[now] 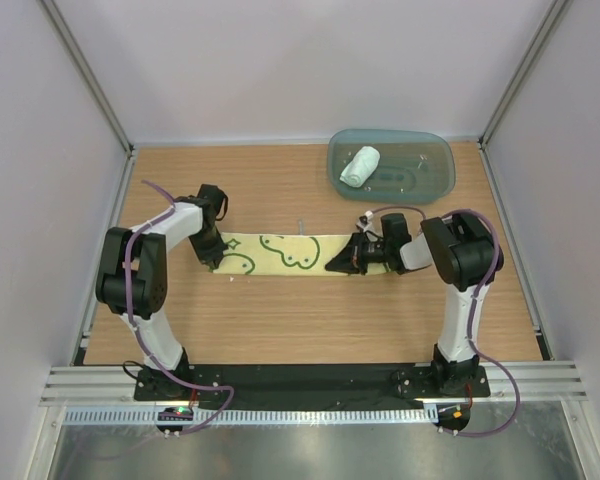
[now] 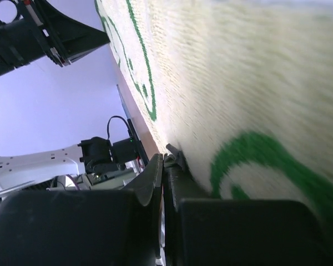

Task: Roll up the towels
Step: Fold the towel

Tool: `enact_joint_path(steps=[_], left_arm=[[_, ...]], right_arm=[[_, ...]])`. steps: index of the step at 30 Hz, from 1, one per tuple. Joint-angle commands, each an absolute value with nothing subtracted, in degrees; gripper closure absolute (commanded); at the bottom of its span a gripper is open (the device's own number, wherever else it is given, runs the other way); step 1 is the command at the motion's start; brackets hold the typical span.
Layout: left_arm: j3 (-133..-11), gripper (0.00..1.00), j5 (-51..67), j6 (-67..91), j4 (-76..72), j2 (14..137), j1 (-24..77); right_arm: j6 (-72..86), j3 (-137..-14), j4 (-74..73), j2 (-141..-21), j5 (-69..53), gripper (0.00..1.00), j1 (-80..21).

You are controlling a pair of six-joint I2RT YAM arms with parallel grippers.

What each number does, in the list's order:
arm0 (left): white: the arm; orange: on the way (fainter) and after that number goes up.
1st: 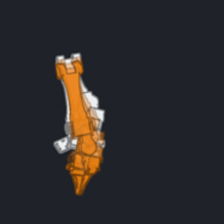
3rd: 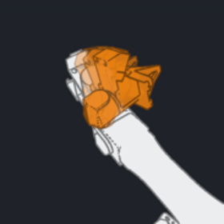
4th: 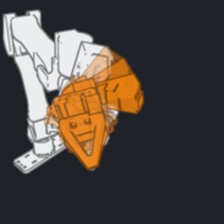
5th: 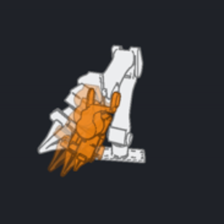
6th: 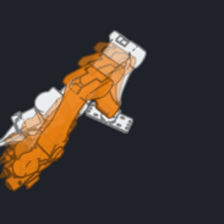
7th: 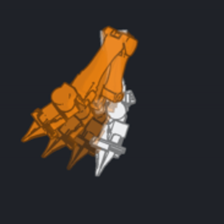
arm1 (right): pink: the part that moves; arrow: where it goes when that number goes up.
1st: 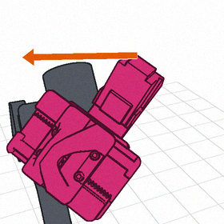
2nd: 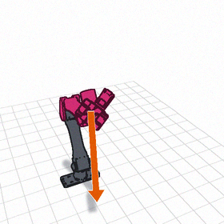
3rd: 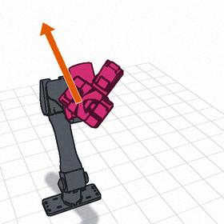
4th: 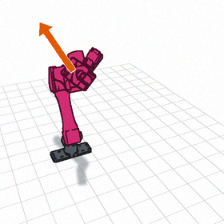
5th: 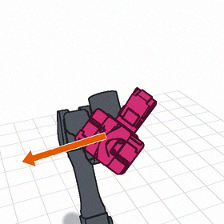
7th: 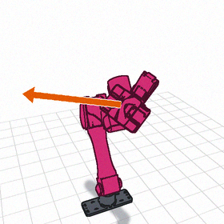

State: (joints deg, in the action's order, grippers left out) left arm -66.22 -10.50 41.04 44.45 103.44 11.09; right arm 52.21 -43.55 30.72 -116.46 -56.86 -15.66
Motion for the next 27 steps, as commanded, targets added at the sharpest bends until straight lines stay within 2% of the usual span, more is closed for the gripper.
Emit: enact_joint_path(steps=[1, 4, 11, 14, 18, 27], left_arm=[[-67.1, 0.99, -13.8, 39.8, 46.0, 104.1, 10.3], [-67.3, 0.99, -13.9, 39.8, 46.1, 104.2, 10.3], [-68.0, 0.99, -14.1, 39.8, 47.1, 104.4, 10.4], [-68.3, 0.99, -14.1, 40.0, 47.5, 104.8, 10.3], [-68.5, 0.99, -13.6, 40.3, 47.5, 105.7, 10.4], [-68.3, 0.99, -13.3, 40.3, 47.1, 105.9, 10.4]], right_arm=[[57.2, -40.3, 39.8, -114.2, -56.7, 0.99, -13.0], [60.0, -37.4, 44.5, -113.5, -56.7, 0.99, -11.1], [60.0, -34.5, 45.7, -110.7, -56.3, 0.99, -7.4], [54.5, -34.0, 38.2, -106.3, -53.7, 0.99, -5.0], [43.5, -34.6, 20.0, -99.0, -46.7, 0.99, -3.9], [44.4, -32.3, 22.7, -100.7, -46.0, 0.99, -3.8]])
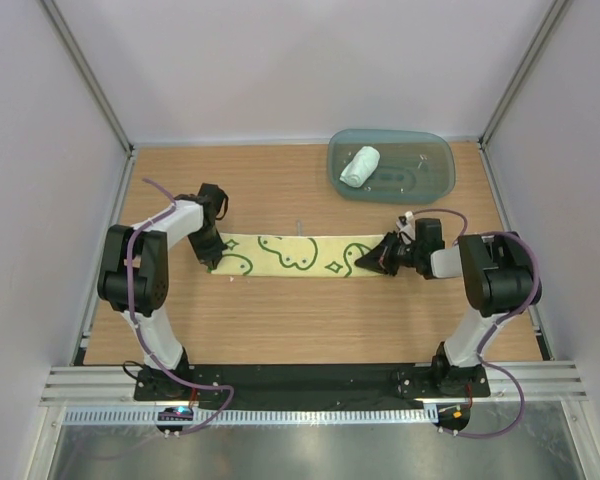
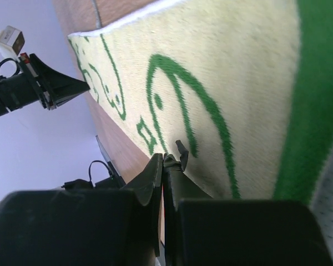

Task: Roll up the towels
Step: Fold the towel

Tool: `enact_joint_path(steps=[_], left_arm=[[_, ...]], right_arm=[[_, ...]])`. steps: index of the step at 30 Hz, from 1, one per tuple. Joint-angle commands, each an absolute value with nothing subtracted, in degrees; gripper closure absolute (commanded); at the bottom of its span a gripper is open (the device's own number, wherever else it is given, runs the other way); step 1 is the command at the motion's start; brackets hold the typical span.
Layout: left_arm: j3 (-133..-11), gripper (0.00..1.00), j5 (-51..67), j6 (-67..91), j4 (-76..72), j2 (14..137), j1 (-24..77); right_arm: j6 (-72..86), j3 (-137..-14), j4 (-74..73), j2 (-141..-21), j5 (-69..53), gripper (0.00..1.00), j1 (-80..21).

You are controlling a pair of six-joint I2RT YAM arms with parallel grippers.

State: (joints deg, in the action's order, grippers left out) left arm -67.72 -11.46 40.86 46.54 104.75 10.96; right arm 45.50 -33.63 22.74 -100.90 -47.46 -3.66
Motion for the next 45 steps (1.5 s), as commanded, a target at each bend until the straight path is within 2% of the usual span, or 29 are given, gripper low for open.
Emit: enact_joint_path(steps=[1, 10, 14, 16, 23, 26, 34, 38, 39, 41, 42, 44, 45], left_arm=[[-68.3, 0.99, -13.1, 40.3, 47.0, 105.8, 10.3], [-68.6, 0.99, -12.2, 40.3, 46.4, 106.1, 10.3], [-68.3, 0.99, -12.0, 40.3, 46.4, 105.6, 10.4], [-68.2, 0.99, -11.8, 40.3, 46.1, 105.4, 10.3], [-67.8, 0.99, -11.5, 40.3, 46.1, 104.9, 10.4], [-67.9, 0.99, -11.5, 40.3, 46.0, 105.1, 10.4], [-67.9, 0.99, -11.3, 40.3, 46.1, 104.8, 10.4], [-67.9, 0.98, -10.5, 40.9, 46.7, 103.1, 10.4], [-68.1, 0.96, -10.2, 40.9, 46.8, 102.7, 10.4], [-68.9, 0.91, -9.4, 40.8, 47.9, 101.1, 10.3], [-69.8, 0.83, -9.1, 40.4, 48.2, 100.4, 10.3], [-70.7, 0.73, -8.5, 40.2, 49.0, 98.2, 10.3], [-71.8, 0.65, -7.9, 39.9, 49.3, 97.5, 10.4]], right_arm=[[44.3, -31.1, 22.5, -98.5, -45.3, 0.99, -3.8], [50.2, -21.1, 25.7, -85.3, -37.9, 0.99, -2.7], [50.0, -19.2, 22.2, -81.5, -35.2, 0.99, 1.0], [49.7, -18.8, 21.1, -82.4, -35.4, 0.99, 2.4], [53.6, -16.4, 32.9, -94.0, -43.1, 0.99, 11.9], [54.5, -16.7, 33.5, -96.1, -43.2, 0.99, 12.2], [51.9, -17.5, 27.0, -92.0, -40.1, 0.99, 12.3], [46.9, -20.2, 13.0, -83.7, -38.2, 0.99, 12.3], [45.7, -21.1, 10.0, -78.6, -37.4, 0.98, 12.3], [42.5, -23.6, 0.9, -73.8, -34.3, 0.87, 12.3], [41.6, -24.6, -2.3, -68.7, -33.0, 0.78, 12.3], [40.0, -26.8, -7.0, -64.6, -30.9, 0.68, 12.3], [39.6, -27.4, -10.8, -63.1, -29.0, 0.64, 12.3]])
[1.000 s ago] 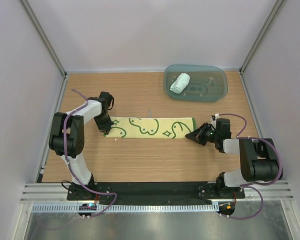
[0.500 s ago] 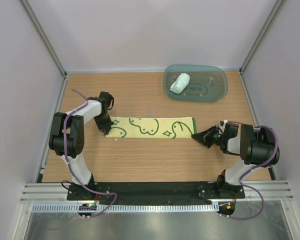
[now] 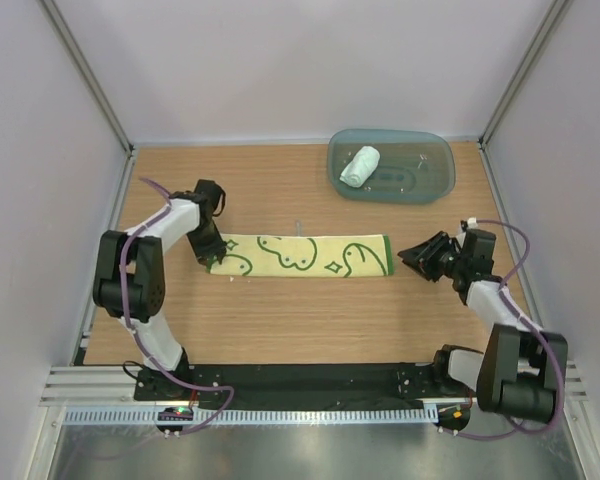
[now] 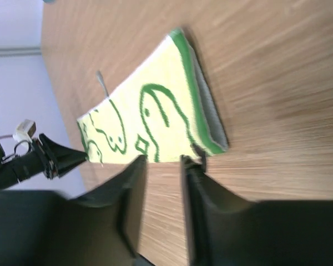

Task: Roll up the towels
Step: Fold the towel

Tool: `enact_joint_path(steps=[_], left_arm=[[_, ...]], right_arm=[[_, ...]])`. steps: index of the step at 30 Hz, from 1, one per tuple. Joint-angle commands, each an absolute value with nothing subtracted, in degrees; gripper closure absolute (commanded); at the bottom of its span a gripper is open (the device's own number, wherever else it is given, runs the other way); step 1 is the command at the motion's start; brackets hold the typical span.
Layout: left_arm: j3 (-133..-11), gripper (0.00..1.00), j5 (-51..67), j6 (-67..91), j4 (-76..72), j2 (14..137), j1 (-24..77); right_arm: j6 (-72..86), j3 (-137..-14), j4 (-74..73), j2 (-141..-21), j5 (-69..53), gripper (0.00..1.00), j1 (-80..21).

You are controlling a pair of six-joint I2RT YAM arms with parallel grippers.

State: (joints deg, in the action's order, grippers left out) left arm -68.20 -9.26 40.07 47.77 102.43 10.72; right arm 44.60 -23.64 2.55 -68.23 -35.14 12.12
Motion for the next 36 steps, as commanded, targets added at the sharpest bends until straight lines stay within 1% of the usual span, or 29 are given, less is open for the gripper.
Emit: enact_joint_path(steps=[1, 3, 6, 8, 12, 15, 20, 22, 25, 31, 36], left_arm=[[-72.4, 0.61, -7.7, 39.6, 49.7, 96.9, 10.3], [-74.3, 0.55, -7.3, 38.6, 51.0, 94.8, 10.3], [-75.8, 0.50, -6.4, 37.2, 52.1, 91.6, 10.4], [-76.0, 0.48, -6.6, 36.2, 52.6, 89.7, 10.3], [-71.6, 0.48, -6.7, 34.1, 50.7, 81.0, 10.3], [-65.7, 0.48, -6.0, 32.3, 46.8, 73.9, 10.4], [-60.3, 0.47, -7.4, 29.0, 44.1, 66.1, 10.3], [-58.5, 0.46, -6.2, 27.3, 42.5, 63.1, 10.4], [-58.0, 0.44, -4.7, 26.9, 40.8, 61.7, 10.3], [-59.8, 0.44, -5.5, 26.7, 41.7, 61.4, 10.4], [-59.7, 0.44, -7.4, 27.1, 41.9, 60.4, 10.3]], right_arm=[[39.6, -28.3, -12.5, -60.8, -28.4, 0.55, 12.3], [39.5, -28.7, -16.0, -59.8, -27.4, 0.50, 12.3], [40.3, -28.2, -17.5, -59.7, -27.8, 0.48, 12.2], [40.8, -27.1, -17.3, -59.9, -27.9, 0.47, 12.1], [41.7, -25.7, -16.1, -61.9, -27.0, 0.46, 10.3], [43.1, -25.1, -13.2, -64.6, -26.5, 0.46, 8.1], [45.4, -25.4, -8.5, -68.9, -23.7, 0.48, 4.6], [45.7, -25.7, -7.0, -70.9, -22.8, 0.49, 3.7], [45.4, -26.7, -4.8, -74.2, -21.2, 0.50, 3.4], [45.5, -27.8, -1.1, -80.5, -21.0, 0.52, 2.3], [45.1, -28.1, -0.4, -83.3, -20.7, 0.56, 1.8]])
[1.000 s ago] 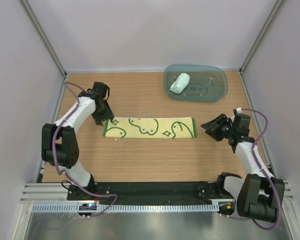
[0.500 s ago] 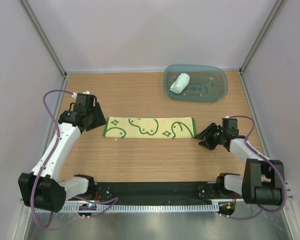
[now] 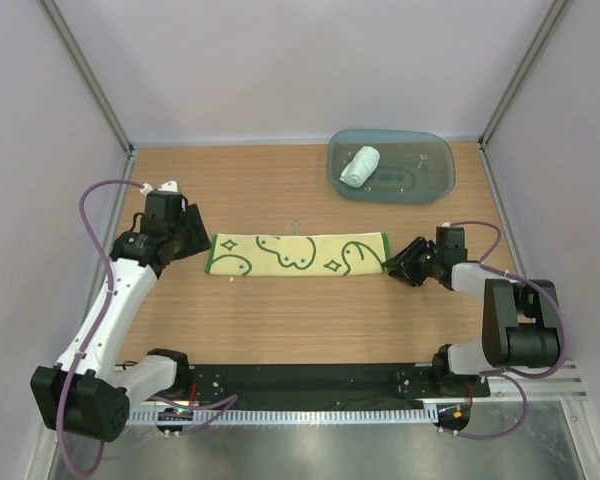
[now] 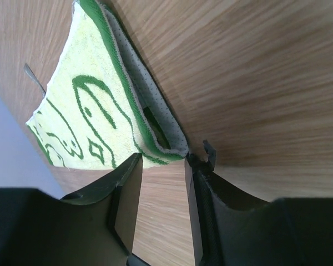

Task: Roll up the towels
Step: Fold the towel

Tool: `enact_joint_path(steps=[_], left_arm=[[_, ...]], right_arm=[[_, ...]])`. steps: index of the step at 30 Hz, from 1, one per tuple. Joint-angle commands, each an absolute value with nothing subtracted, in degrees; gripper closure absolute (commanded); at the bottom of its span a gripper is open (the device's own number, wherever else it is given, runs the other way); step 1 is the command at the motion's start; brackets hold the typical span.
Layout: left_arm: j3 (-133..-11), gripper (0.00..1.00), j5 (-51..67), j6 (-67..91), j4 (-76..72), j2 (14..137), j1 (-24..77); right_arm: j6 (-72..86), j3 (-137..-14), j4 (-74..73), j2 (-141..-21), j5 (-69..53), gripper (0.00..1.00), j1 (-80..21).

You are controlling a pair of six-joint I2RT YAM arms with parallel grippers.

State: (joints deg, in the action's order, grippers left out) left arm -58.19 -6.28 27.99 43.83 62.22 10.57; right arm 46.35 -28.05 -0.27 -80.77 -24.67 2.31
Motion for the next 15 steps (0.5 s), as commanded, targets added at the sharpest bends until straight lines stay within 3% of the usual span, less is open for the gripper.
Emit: enact_joint_path(steps=[1, 10, 15], left_arm=[[-59.5, 0.44, -7.6, 27.2, 41.8, 60.3, 10.4], [-59.8, 0.45, -6.3, 27.4, 41.8, 61.2, 10.3], [-59.5, 0.45, -5.4, 27.0, 41.9, 60.9, 10.4]], right_arm=[[44.9, -28.2, -0.4, -83.5, -20.6, 0.57, 1.8], [43.5, -30.3, -0.4, -85.2, -16.9, 0.79, 1.9], [43.1, -31.4, 1.4, -86.9, -17.2, 0.99, 2.7]])
